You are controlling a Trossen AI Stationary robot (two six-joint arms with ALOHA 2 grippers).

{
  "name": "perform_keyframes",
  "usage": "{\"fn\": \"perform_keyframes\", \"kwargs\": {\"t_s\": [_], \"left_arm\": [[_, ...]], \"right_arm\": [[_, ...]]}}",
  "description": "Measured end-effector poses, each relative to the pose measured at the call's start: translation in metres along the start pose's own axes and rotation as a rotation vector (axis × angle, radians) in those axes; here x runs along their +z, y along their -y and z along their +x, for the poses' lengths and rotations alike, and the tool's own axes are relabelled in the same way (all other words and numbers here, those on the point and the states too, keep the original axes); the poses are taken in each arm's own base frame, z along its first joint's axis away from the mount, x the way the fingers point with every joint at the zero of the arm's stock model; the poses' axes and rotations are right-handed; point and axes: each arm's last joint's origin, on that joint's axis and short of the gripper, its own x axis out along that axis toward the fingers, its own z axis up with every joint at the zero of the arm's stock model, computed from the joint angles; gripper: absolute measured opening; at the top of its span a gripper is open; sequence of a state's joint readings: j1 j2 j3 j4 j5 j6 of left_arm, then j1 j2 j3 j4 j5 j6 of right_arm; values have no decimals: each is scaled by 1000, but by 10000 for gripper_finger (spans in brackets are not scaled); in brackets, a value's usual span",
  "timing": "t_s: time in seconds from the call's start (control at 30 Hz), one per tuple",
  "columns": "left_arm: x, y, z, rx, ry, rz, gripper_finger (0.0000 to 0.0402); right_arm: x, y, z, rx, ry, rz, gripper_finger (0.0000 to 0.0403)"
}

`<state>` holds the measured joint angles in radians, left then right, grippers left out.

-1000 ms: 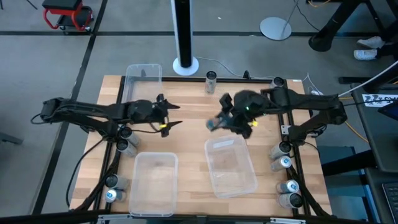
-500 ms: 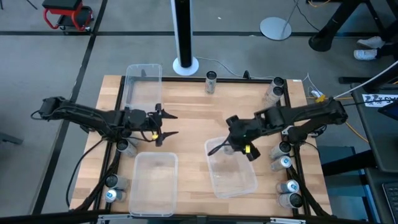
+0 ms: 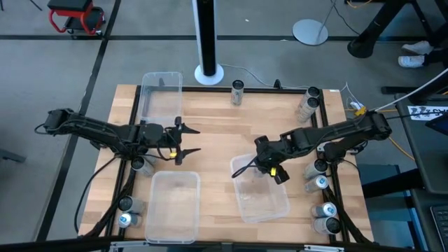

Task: Sort soda cans
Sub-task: Put the top blue soda can into the bottom right transparent bin, then put the top right blue soda can into the bottom right transparent bin

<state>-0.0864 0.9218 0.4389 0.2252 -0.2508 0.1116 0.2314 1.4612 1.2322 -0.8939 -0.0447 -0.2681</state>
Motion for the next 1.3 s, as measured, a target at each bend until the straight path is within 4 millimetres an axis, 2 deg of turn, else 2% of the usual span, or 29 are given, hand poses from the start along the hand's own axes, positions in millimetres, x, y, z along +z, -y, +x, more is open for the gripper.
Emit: {"fn": "perform_keyframes", "kwargs": {"t_s": [0.5, 0.9, 1.3], "left_arm": [[-1, 0, 0, 0, -6, -25, 306], [-1, 0, 0, -1, -6, -22, 306], [-1, 0, 0, -1, -6, -21, 306]], "right_arm": [[-18, -2, 34, -13, 4, -7, 241], [-23, -3, 38, -22, -8, 18, 244], [-23, -2, 39, -41, -14, 9, 308]]}}
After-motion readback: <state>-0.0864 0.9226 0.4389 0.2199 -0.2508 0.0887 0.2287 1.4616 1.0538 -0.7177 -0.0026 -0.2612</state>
